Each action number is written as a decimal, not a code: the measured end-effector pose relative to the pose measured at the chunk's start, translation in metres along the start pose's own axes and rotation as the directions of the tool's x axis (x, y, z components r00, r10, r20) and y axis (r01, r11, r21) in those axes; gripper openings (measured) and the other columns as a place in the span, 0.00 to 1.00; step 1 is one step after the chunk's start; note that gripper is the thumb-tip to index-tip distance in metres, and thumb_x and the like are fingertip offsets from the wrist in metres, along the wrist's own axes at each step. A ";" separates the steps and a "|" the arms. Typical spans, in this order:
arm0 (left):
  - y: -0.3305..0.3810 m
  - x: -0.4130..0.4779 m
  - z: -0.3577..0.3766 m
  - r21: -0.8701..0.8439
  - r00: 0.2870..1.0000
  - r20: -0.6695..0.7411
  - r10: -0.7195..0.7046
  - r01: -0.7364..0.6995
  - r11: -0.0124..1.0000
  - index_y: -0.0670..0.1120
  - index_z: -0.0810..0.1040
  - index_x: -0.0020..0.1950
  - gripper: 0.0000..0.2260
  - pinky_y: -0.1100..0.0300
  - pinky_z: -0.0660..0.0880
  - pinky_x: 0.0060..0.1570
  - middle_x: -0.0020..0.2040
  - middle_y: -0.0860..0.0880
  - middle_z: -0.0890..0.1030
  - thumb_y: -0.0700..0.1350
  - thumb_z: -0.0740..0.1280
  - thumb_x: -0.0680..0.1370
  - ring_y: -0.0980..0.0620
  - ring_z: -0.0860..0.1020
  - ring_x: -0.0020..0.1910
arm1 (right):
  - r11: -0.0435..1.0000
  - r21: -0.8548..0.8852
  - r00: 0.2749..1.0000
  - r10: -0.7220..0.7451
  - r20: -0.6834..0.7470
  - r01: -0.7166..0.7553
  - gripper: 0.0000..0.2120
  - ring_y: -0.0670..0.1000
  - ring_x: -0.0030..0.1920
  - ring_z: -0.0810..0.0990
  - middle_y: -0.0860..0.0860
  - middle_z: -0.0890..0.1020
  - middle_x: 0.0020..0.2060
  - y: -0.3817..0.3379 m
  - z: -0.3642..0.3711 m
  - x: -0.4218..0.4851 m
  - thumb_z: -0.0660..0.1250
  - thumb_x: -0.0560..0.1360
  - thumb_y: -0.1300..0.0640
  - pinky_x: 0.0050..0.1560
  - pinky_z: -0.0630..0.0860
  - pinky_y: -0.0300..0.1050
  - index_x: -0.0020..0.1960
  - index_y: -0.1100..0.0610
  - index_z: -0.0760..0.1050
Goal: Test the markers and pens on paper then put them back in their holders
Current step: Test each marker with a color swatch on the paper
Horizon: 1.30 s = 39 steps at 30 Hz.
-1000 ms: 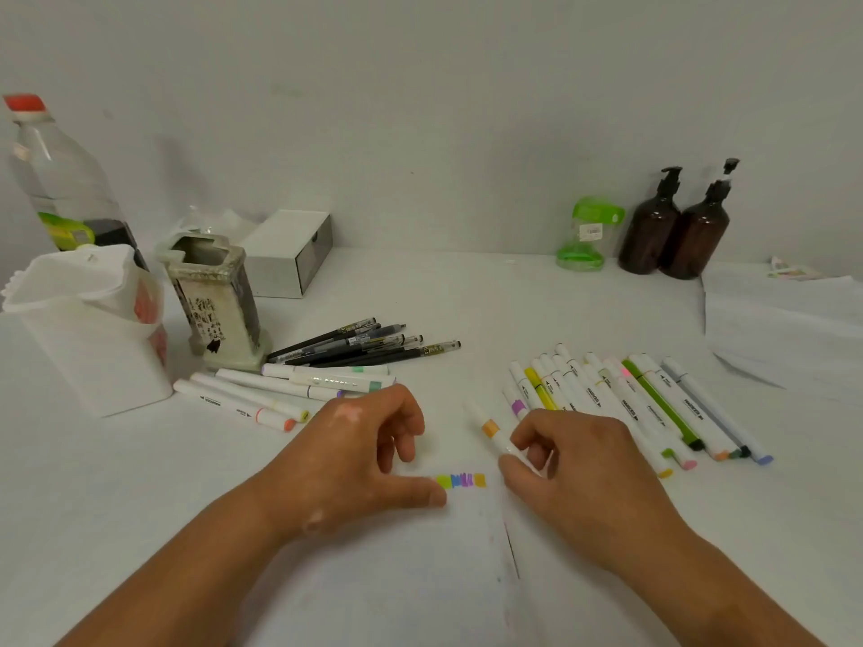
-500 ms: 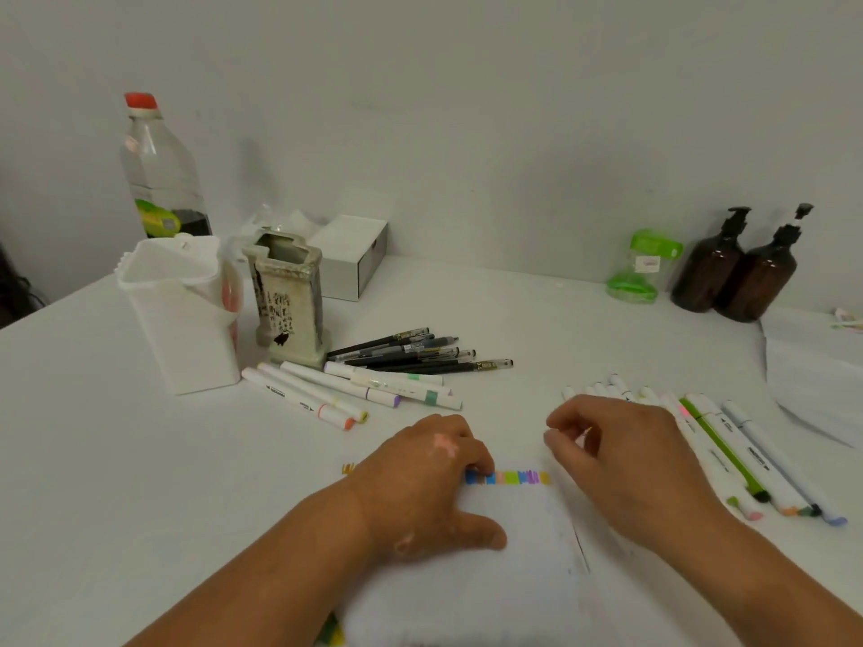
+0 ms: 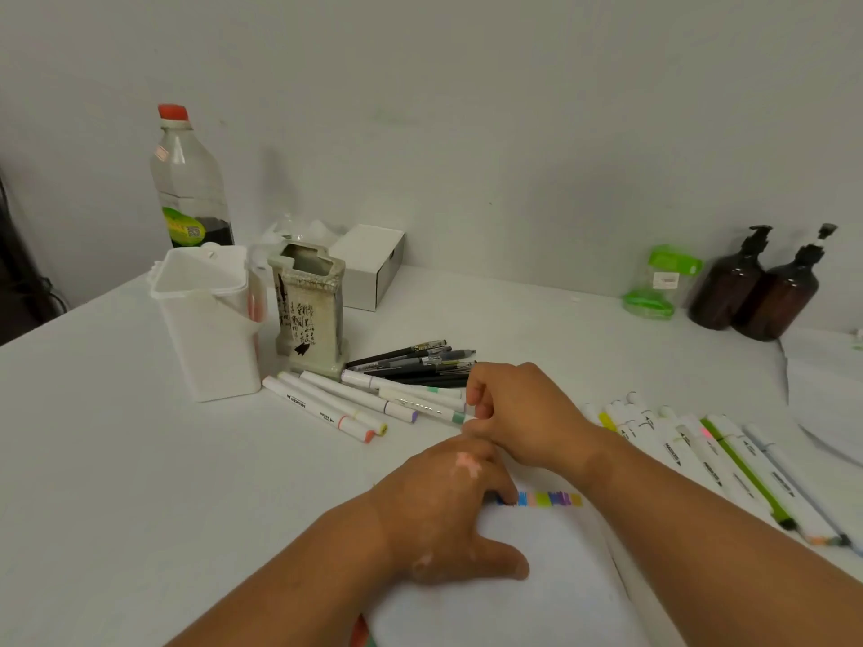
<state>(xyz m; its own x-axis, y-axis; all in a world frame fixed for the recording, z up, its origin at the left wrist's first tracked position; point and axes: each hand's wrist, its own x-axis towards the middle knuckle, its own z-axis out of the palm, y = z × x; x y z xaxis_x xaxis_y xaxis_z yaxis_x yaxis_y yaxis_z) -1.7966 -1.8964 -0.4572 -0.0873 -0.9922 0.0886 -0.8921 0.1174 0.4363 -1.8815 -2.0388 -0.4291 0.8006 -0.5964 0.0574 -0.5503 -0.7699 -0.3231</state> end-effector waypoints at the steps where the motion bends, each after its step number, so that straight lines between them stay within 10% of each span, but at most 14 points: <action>1: 0.001 0.000 0.001 -0.003 1.000 0.004 0.004 -0.004 1.000 0.54 0.78 0.64 0.28 0.62 0.70 0.61 0.60 0.58 0.74 0.68 0.70 0.70 0.58 0.70 0.59 | 1.000 -0.002 1.000 -0.018 0.009 0.018 0.10 0.46 0.43 0.78 0.43 0.81 0.40 0.004 -0.005 -0.005 0.73 0.73 0.52 0.49 0.78 0.47 0.53 0.47 0.77; 7: 0.014 0.003 0.005 -0.057 0.998 0.010 0.059 -0.059 0.997 0.54 0.77 0.65 0.28 0.59 0.72 0.62 0.60 0.58 0.77 0.68 0.69 0.70 0.59 0.73 0.57 | 0.963 0.266 0.996 0.063 -0.062 -0.044 0.05 0.42 0.40 0.80 0.43 0.82 0.38 0.040 -0.041 -0.065 0.71 0.77 0.52 0.38 0.72 0.32 0.51 0.43 0.81; 10: 0.021 0.002 0.008 -0.114 0.998 -0.028 0.052 -0.055 0.992 0.57 0.78 0.63 0.24 0.65 0.74 0.54 0.55 0.61 0.77 0.67 0.70 0.71 0.62 0.74 0.51 | 0.753 0.648 0.980 0.192 -0.053 -0.113 0.04 0.46 0.34 0.80 0.54 0.84 0.35 0.044 -0.046 -0.098 0.73 0.72 0.59 0.34 0.74 0.38 0.45 0.51 0.81; 16: 0.030 0.000 0.006 -0.495 0.960 -0.265 -0.092 -0.054 0.867 0.61 0.76 0.56 0.14 0.68 0.77 0.47 0.50 0.62 0.80 0.57 0.74 0.73 0.60 0.80 0.49 | 0.457 0.885 0.969 0.245 -0.036 -0.083 0.04 0.53 0.41 0.86 0.55 0.87 0.41 0.031 -0.030 -0.127 0.73 0.75 0.62 0.35 0.79 0.42 0.49 0.57 0.81; 25: 0.021 0.000 0.003 -0.382 0.929 -0.355 -0.105 -0.042 0.923 0.57 0.76 0.53 0.07 0.70 0.74 0.42 0.45 0.60 0.80 0.45 0.68 0.79 0.57 0.78 0.46 | 0.445 0.895 0.970 0.209 -0.125 0.019 0.05 0.51 0.32 0.79 0.54 0.81 0.31 0.032 -0.023 -0.127 0.73 0.69 0.54 0.34 0.76 0.43 0.44 0.52 0.84; 39: 0.025 0.002 -0.002 -0.031 0.972 -0.215 0.097 -0.106 0.994 0.49 0.75 0.52 0.16 0.53 0.70 0.35 0.34 0.54 0.71 0.58 0.54 0.83 0.48 0.72 0.33 | 0.465 0.881 0.981 0.121 -0.152 0.079 0.08 0.54 0.31 0.77 0.56 0.80 0.32 0.022 0.000 -0.129 0.74 0.73 0.50 0.34 0.76 0.46 0.45 0.55 0.80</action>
<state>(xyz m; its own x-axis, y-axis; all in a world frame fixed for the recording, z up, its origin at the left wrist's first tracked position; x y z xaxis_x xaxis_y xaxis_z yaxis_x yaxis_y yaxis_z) -1.8182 -1.8949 -0.4446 -0.0759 -0.9439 0.3213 -0.8635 0.2234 0.4523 -1.9965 -1.9788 -0.4438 0.6829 -0.7125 0.1610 0.0162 -0.2056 -0.9785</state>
